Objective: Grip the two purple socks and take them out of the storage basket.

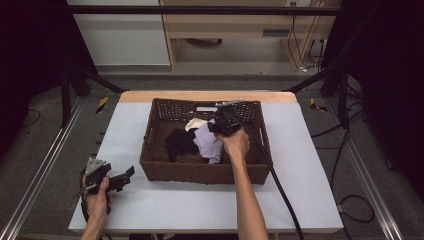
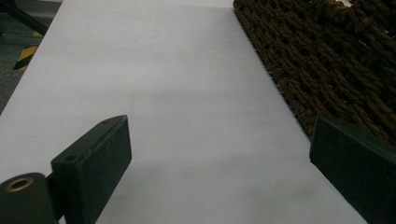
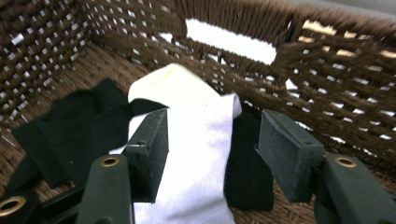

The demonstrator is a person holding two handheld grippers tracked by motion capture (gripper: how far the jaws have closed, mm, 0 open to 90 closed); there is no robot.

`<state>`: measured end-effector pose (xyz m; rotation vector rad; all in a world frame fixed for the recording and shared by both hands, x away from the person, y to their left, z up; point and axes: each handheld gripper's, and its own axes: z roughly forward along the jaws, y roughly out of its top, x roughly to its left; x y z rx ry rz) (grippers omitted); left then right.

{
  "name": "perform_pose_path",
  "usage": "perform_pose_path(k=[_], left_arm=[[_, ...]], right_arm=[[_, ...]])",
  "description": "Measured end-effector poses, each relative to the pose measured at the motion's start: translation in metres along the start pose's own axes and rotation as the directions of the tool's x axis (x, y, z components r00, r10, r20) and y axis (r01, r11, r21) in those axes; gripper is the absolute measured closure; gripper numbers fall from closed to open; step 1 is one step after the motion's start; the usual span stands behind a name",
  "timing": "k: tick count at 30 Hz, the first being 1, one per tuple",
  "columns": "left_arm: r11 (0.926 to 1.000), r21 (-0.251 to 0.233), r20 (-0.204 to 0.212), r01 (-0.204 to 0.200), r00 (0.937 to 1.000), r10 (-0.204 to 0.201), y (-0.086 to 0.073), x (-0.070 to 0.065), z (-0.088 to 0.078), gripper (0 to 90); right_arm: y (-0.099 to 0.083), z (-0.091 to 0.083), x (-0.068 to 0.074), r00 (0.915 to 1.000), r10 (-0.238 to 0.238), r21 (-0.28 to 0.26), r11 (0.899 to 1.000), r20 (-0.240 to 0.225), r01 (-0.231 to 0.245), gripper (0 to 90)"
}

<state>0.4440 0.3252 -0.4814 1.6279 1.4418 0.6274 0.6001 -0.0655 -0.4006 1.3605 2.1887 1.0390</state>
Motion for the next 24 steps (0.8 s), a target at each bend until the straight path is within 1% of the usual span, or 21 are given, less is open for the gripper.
perform_pose_path(k=[2, 4, 5, 6, 8, 9, 11, 12, 14, 16, 17, 19, 20, 23, 24], left_arm=[[1.0000, -0.001, 0.000, 0.000, 1.0000, 0.000, 0.000, 0.000, 0.000, 5.4], [1.0000, 0.000, 0.000, -0.002, 1.0000, 0.002, 0.000, 0.000, 0.000, 5.4], [1.0000, 0.000, 0.000, -0.002, 1.0000, 0.002, 0.000, 0.000, 0.000, 5.4], [1.0000, 0.000, 0.000, -0.001, 1.0000, 0.001, 0.000, 0.000, 0.000, 5.4], [1.0000, 0.000, 0.000, -0.002, 1.0000, 0.002, 0.000, 0.000, 0.000, 5.4], [1.0000, 0.000, 0.000, -0.002, 1.0000, 0.002, 0.000, 0.000, 0.000, 5.4], [1.0000, 0.000, 0.000, -0.002, 1.0000, 0.002, 0.000, 0.000, 0.000, 5.4], [1.0000, 0.000, 0.001, -0.001, 1.0000, 0.001, 0.000, 0.000, 0.000, 5.4], [1.0000, 0.000, 0.001, 0.000, 1.0000, 0.000, 0.000, 0.000, 0.000, 5.4], [1.0000, 0.002, 0.001, 0.000, 1.0000, 0.000, 0.000, 0.000, 0.000, 5.4], [1.0000, 0.002, 0.001, 0.000, 1.0000, 0.000, 0.000, 0.000, 0.000, 5.4], [1.0000, 0.002, 0.001, 0.000, 1.0000, 0.000, 0.000, 0.000, 0.000, 5.4], [1.0000, 0.001, 0.001, 0.001, 1.0000, -0.001, 0.000, 0.000, 0.000, 5.4], [1.0000, 0.001, 0.001, 0.000, 1.0000, 0.000, 0.000, 0.000, 0.000, 5.4], [1.0000, 0.001, 0.001, 0.001, 1.0000, -0.001, 0.000, 0.000, 0.000, 5.4]], right_arm=[[0.000, 0.001, 0.000, 1.0000, 0.000, 0.010, 1.000, 0.000, 0.000, 43.4], [-0.001, 0.003, -0.002, 0.9999, 0.017, 0.033, 0.999, -0.002, -0.017, 43.4], [-0.001, 0.003, -0.002, 0.9999, 0.017, 0.033, 0.999, -0.002, -0.017, 43.4], [-0.002, 0.006, -0.002, 0.9998, 0.021, 0.056, 0.998, -0.009, -0.020, 43.4], [-0.003, 0.007, -0.002, 0.9997, 0.022, 0.063, 0.998, -0.010, -0.022, 43.4], [-0.004, 0.009, -0.003, 0.9995, 0.029, 0.080, 0.996, -0.014, -0.027, 44.0], [-0.004, 0.010, -0.004, 0.9993, 0.033, 0.088, 0.996, -0.014, -0.032, 44.1], [-0.004, 0.011, -0.004, 0.9991, 0.039, 0.095, 0.995, -0.014, -0.038, 44.7], [-0.004, 0.012, -0.005, 0.9992, 0.039, 0.104, 0.994, -0.013, -0.037, 46.5], [-0.005, 0.014, -0.005, 0.9991, 0.039, 0.124, 0.992, -0.014, -0.037, 48.9], [-0.005, 0.014, -0.005, 0.9991, 0.039, 0.124, 0.992, -0.014, -0.037, 48.9], [-0.006, 0.017, -0.005, 0.9992, 0.034, 0.150, 0.988, -0.020, -0.031, 50.1], [-0.006, 0.017, -0.005, 0.9992, 0.034, 0.150, 0.988, -0.020, -0.031, 50.1], [-0.007, 0.021, -0.005, 0.9993, 0.026, 0.189, 0.982, -0.027, -0.020, 50.8], [-0.008, 0.023, -0.004, 0.9991, 0.021, 0.211, 0.978, -0.036, -0.013, 54.3]])
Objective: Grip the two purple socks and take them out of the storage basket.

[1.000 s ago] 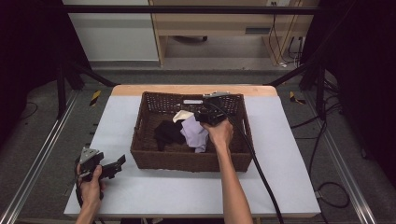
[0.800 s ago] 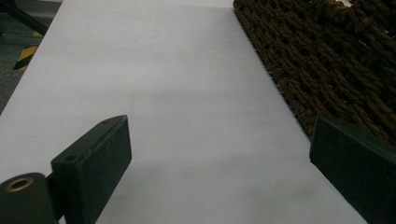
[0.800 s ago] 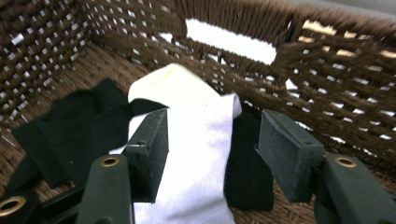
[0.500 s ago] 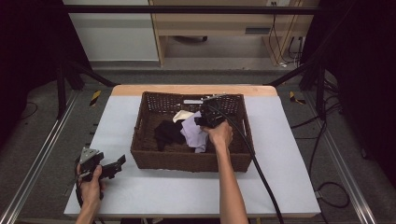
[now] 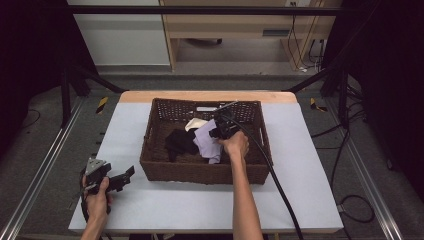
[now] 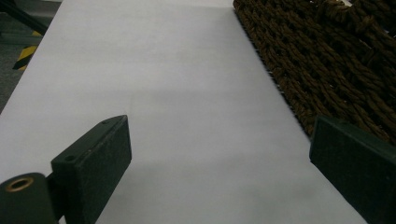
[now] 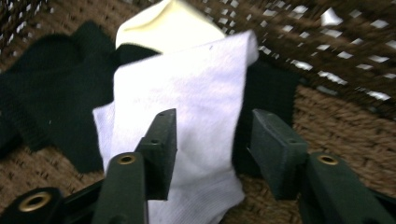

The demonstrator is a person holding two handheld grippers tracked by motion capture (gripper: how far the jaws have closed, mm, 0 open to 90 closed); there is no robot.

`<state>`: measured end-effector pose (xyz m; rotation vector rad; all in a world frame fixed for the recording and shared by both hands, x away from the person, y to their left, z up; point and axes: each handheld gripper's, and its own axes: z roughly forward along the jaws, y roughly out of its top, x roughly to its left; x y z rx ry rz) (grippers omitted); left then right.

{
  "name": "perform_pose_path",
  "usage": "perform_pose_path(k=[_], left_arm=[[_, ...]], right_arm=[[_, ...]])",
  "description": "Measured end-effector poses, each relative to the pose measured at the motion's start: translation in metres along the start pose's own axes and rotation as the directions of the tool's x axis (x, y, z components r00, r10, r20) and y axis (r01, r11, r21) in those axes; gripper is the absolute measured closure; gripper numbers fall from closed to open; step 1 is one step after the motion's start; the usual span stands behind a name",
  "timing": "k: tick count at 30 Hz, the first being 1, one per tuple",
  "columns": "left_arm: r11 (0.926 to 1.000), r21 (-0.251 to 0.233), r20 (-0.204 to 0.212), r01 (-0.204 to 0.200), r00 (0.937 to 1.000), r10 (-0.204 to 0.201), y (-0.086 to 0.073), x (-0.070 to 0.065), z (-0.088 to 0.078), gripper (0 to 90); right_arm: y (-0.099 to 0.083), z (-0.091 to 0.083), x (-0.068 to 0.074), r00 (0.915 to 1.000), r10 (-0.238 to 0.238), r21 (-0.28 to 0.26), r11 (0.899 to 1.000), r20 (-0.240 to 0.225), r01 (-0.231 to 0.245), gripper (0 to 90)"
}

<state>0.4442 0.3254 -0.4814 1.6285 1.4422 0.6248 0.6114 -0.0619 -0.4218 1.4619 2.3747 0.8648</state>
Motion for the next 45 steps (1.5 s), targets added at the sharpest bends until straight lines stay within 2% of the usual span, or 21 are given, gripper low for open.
perform_pose_path(k=[2, 4, 10, 15, 16, 17, 18, 19, 24, 25, 26, 28, 30, 31, 32, 35, 36, 41, 42, 43, 45], left_arm=[[1.0000, 0.000, 0.000, 0.000, 1.0000, 0.000, 0.000, 0.000, 0.000, 5.4], [1.0000, 0.000, 0.000, -0.001, 1.0000, 0.001, 0.000, 0.000, 0.000, 5.4], [1.0000, -0.001, 0.000, -0.001, 1.0000, 0.001, 0.000, 0.000, 0.000, 5.4], [1.0000, -0.001, 0.001, 0.000, 1.0000, 0.000, 0.000, 0.000, 0.000, 5.4], [1.0000, -0.001, 0.002, 0.001, 1.0000, -0.001, 0.000, 0.000, 0.000, 5.4], [1.0000, -0.001, 0.002, 0.001, 1.0000, -0.001, 0.000, 0.000, 0.000, 5.4], [1.0000, -0.001, 0.002, 0.002, 1.0000, -0.002, 0.000, 0.000, 0.000, 5.4], [1.0000, -0.001, 0.003, 0.002, 1.0000, -0.002, 0.000, 0.000, 0.000, 5.4], [1.0000, -0.002, 0.002, 0.002, 1.0000, -0.002, 0.000, 0.000, 0.000, 5.4], [1.0000, -0.002, 0.002, 0.002, 1.0000, -0.002, 0.000, 0.000, 0.000, 5.4], [1.0000, -0.001, 0.002, 0.001, 1.0000, -0.001, 0.000, 0.000, 0.000, 5.4], [1.0000, 0.000, 0.001, 0.001, 1.0000, -0.001, 0.000, 0.000, 0.000, 5.4], [1.0000, -0.002, 0.001, 0.000, 1.0000, 0.000, 0.000, 0.000, 0.000, 5.4], [1.0000, -0.003, 0.000, 0.000, 1.0000, 0.000, 0.000, 0.000, 0.000, 5.4], [1.0000, -0.003, 0.000, 0.000, 1.0000, 0.000, 0.000, 0.000, 0.000, 5.4], [1.0000, -0.003, -0.001, -0.001, 1.0000, 0.001, 0.000, 0.000, 0.000, 5.4], [1.0000, -0.002, -0.001, -0.001, 1.0000, 0.001, 0.000, 0.000, 0.000, 5.4], [1.0000, -0.002, -0.001, -0.002, 1.0000, 0.002, 0.000, 0.000, 0.000, 5.4], [1.0000, -0.002, -0.001, -0.003, 1.0000, 0.003, 0.000, 0.000, 0.000, 5.4], [1.0000, -0.002, -0.001, -0.003, 1.0000, 0.003, 0.000, 0.000, 0.000, 5.4], [1.0000, -0.002, -0.002, -0.003, 1.0000, 0.003, 0.000, 0.000, 0.000, 5.4]], right_arm=[[0.000, 0.001, 0.000, 1.0000, 0.003, 0.014, 1.000, -0.006, -0.003, 56.1], [0.000, 0.001, 0.001, 1.0000, -0.001, 0.033, 0.999, -0.005, 0.002, 61.9], [0.003, -0.004, 0.002, 0.9998, 0.005, 0.034, 0.999, -0.022, -0.004, 87.2], [0.004, -0.007, 0.002, 0.9994, 0.004, 0.016, 1.000, -0.034, -0.004, 88.4], [0.005, -0.011, 0.003, 0.9992, -0.001, -0.009, 1.000, -0.040, 0.001, 88.5], [0.005, -0.011, 0.003, 0.9992, -0.001, -0.009, 1.000, -0.040, 0.001, 88.5], [0.006, -0.017, 0.004, 0.9987, -0.016, -0.047, 0.999, -0.048, 0.014, 88.5], [0.006, -0.017, 0.004, 0.9987, -0.016, -0.047, 0.999, -0.048, 0.014, 88.5], [0.010, -0.037, 0.005, 0.9974, -0.041, -0.112, 0.993, -0.059, 0.034, 88.5], [0.010, -0.049, 0.003, 0.9966, -0.054, -0.140, 0.989, -0.062, 0.045, 88.6], [0.010, -0.049, 0.003, 0.9966, -0.054, -0.140, 0.989, -0.062, 0.045, 88.6], [0.010, -0.062, 0.001, 0.9950, -0.068, -0.175, 0.983, -0.073, 0.054, 88.6], [0.008, -0.083, 0.000, 0.9932, -0.093, -0.226, 0.971, -0.071, 0.075, 88.6], [0.008, -0.083, 0.000, 0.9932, -0.093, -0.226, 0.971, -0.071, 0.075, 88.6], [0.007, -0.090, 0.000, 0.9920, -0.102, -0.241, 0.967, -0.073, 0.082, 88.6], [0.003, -0.116, 0.001, 0.9876, -0.126, -0.315, 0.945, -0.094, 0.090, 88.8], [0.003, -0.116, 0.001, 0.9876, -0.126, -0.315, 0.945, -0.094, 0.090, 88.8], [-0.004, -0.141, 0.005, 0.9788, -0.173, -0.389, 0.914, -0.110, 0.118, 89.0], [-0.007, -0.150, 0.008, 0.9734, -0.192, -0.418, 0.900, -0.125, 0.123, 89.0], [-0.007, -0.150, 0.008, 0.9734, -0.192, -0.418, 0.900, -0.125, 0.123, 89.0], [-0.010, -0.160, 0.011, 0.9686, -0.208, -0.451, 0.884, -0.137, 0.126, 89.0]])
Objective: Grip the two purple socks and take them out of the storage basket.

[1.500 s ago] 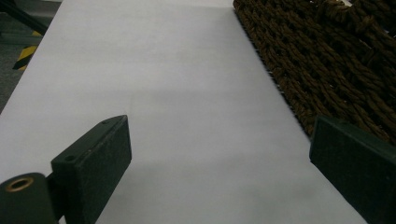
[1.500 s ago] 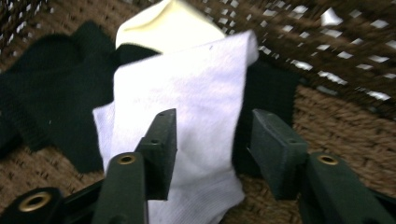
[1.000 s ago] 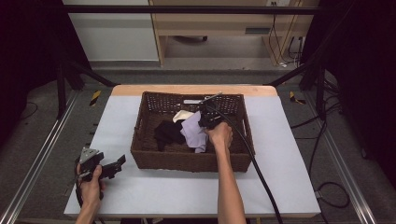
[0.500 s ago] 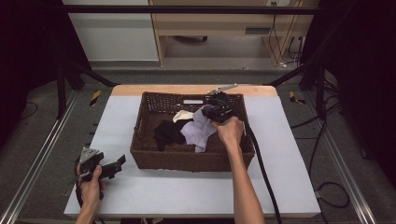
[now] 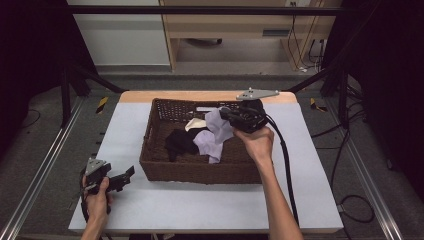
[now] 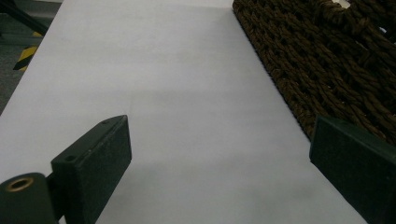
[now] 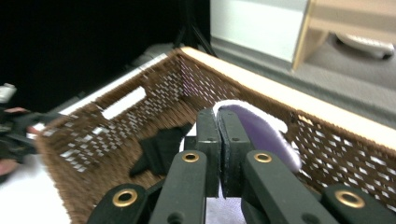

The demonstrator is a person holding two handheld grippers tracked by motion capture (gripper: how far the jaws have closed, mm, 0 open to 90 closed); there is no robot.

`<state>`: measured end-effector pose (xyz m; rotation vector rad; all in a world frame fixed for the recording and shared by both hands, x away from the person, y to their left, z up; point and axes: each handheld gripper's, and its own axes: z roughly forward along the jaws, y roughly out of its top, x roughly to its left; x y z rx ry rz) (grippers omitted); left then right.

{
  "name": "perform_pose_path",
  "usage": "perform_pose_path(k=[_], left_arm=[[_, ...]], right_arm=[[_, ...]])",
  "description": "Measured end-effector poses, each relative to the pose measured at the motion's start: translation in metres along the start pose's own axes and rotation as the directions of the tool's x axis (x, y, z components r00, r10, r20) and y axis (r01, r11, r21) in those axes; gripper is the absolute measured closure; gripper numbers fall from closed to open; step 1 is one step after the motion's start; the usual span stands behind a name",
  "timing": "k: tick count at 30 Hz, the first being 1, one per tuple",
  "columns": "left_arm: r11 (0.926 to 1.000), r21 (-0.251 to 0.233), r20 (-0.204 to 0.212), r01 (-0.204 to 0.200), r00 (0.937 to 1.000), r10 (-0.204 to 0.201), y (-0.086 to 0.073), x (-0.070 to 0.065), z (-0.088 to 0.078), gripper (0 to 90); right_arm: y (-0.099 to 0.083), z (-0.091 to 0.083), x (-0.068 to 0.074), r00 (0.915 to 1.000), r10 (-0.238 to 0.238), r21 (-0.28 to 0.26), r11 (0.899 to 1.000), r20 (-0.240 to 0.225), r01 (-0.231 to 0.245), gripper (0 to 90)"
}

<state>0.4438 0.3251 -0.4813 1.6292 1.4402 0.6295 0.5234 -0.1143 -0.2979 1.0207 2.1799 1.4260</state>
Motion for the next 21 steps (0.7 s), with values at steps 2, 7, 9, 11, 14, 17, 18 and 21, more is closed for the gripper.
perform_pose_path(k=[2, 7, 9, 11, 14, 17, 18, 21], left_arm=[[1.0000, 0.000, 0.000, -0.001, 1.0000, 0.001, 0.000, 0.000, 0.000, 5.4], [1.0000, 0.000, 0.000, -0.002, 1.0000, 0.002, 0.000, 0.000, 0.000, 5.4], [1.0000, 0.000, -0.001, -0.003, 1.0000, 0.003, 0.000, 0.000, 0.000, 5.4], [1.0000, 0.000, -0.001, -0.002, 1.0000, 0.002, 0.000, 0.000, 0.000, 5.4], [1.0000, -0.001, -0.001, -0.003, 1.0000, 0.003, 0.000, 0.000, 0.000, 5.4], [1.0000, 0.000, -0.001, -0.004, 1.0000, 0.004, 0.000, 0.000, 0.000, 5.4], [1.0000, 0.000, -0.001, -0.004, 1.0000, 0.004, 0.000, 0.000, 0.000, 5.4], [1.0000, 0.001, -0.001, -0.004, 1.0000, 0.004, 0.000, 0.000, 0.000, 5.4]], right_arm=[[0.003, -0.009, 0.005, 0.9999, -0.012, -0.030, 0.999, -0.010, 0.011, 89.0], [0.005, -0.031, 0.013, 0.9984, -0.030, -0.109, 0.994, -0.048, 0.024, 89.1], [0.006, -0.044, 0.020, 0.9959, -0.042, -0.156, 0.987, -0.080, 0.030, 89.2], [0.006, -0.050, 0.025, 0.9930, -0.052, -0.177, 0.984, -0.106, 0.033, 89.2], [0.006, -0.057, 0.032, 0.9903, -0.075, -0.195, 0.980, -0.117, 0.051, 89.2], [0.006, -0.068, 0.043, 0.9826, -0.109, -0.229, 0.971, -0.150, 0.072, 89.2], [0.006, -0.070, 0.046, 0.9805, -0.117, -0.237, 0.968, -0.158, 0.077, 89.2], [0.005, -0.075, 0.052, 0.9752, -0.133, -0.244, 0.966, -0.177, 0.087, 89.2]])
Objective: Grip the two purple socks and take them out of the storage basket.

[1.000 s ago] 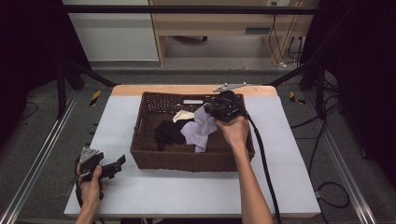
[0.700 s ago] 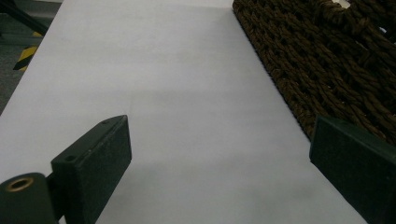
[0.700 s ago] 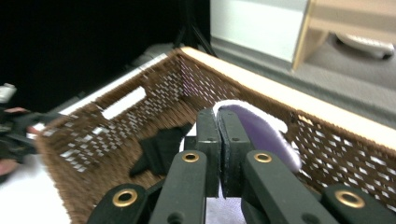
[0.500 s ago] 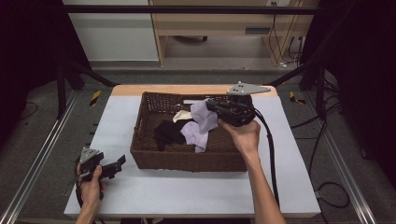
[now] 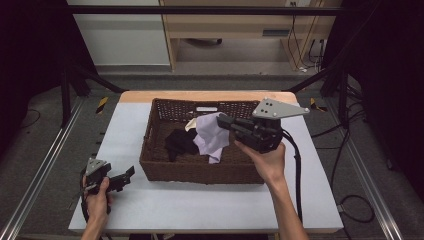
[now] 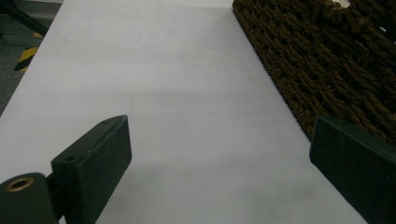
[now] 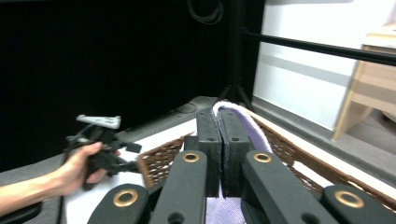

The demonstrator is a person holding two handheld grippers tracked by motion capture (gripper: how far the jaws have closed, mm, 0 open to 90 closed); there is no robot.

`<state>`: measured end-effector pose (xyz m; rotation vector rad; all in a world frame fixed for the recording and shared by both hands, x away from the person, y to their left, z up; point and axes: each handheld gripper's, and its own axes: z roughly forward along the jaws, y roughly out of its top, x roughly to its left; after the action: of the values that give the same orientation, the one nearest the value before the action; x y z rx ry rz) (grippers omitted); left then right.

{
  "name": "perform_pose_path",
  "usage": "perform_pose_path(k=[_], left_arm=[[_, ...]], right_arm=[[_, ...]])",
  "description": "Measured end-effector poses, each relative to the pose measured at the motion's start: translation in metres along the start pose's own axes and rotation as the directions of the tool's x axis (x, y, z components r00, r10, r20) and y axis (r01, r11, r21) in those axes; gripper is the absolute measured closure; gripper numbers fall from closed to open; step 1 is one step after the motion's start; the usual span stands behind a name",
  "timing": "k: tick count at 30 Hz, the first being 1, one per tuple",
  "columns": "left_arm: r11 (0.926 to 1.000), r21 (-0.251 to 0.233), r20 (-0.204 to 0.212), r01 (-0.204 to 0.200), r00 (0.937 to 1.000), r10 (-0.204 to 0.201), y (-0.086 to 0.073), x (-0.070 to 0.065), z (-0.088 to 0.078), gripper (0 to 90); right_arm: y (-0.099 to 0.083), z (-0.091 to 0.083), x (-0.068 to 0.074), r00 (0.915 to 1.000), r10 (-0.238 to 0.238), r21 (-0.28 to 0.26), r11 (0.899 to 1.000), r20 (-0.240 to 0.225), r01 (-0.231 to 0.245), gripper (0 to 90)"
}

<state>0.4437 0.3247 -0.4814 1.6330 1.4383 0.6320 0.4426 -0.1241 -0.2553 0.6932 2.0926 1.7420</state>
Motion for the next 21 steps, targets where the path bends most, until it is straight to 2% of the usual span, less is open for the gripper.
perform_pose_path(k=[5, 10, 16, 21], left_arm=[[1.0000, 0.000, -0.001, 0.002, 1.0000, -0.002, 0.000, 0.000, 0.000, 5.4], [1.0000, -0.001, -0.002, 0.001, 1.0000, -0.001, 0.000, 0.000, 0.000, 5.4], [1.0000, 0.000, -0.002, 0.002, 1.0000, -0.002, 0.000, 0.000, 0.000, 5.4], [1.0000, -0.001, -0.001, 0.002, 1.0000, -0.002, 0.000, 0.000, 0.000, 5.4]], right_arm=[[-0.001, -0.006, 0.018, 0.9981, -0.031, -0.003, 1.000, -0.053, 0.031, 89.2], [-0.011, -0.005, 0.039, 0.9922, -0.058, 0.031, 0.998, -0.111, 0.062, 89.2], [-0.020, -0.002, 0.050, 0.9860, -0.053, 0.041, 0.997, -0.158, 0.060, 89.1], [-0.035, 0.002, 0.058, 0.9798, -0.044, 0.072, 0.996, -0.195, 0.059, 89.1]])
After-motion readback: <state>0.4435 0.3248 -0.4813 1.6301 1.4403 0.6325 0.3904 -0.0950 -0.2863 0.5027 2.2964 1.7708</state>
